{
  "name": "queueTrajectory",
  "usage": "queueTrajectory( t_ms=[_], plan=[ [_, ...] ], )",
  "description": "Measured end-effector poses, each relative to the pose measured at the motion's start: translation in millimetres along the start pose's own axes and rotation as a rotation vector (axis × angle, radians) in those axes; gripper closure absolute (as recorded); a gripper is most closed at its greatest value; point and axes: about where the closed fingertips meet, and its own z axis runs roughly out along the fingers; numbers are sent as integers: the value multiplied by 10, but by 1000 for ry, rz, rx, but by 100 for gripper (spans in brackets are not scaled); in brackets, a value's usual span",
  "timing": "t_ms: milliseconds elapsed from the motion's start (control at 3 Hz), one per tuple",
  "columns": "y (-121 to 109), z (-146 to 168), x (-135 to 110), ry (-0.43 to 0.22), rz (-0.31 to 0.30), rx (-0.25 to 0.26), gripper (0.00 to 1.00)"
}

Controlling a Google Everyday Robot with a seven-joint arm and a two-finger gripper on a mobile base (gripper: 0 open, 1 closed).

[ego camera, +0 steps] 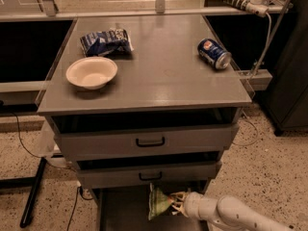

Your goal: Place green jalapeno chip bag into bottom drawer

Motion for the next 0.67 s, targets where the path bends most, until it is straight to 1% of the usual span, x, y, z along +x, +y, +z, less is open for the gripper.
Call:
queueTrajectory(
  t_ms=[333, 667],
  plan=[
    [132, 244, 295, 15, -29, -43, 100],
    [152, 510, 529, 34, -34, -60, 100]
  ],
)
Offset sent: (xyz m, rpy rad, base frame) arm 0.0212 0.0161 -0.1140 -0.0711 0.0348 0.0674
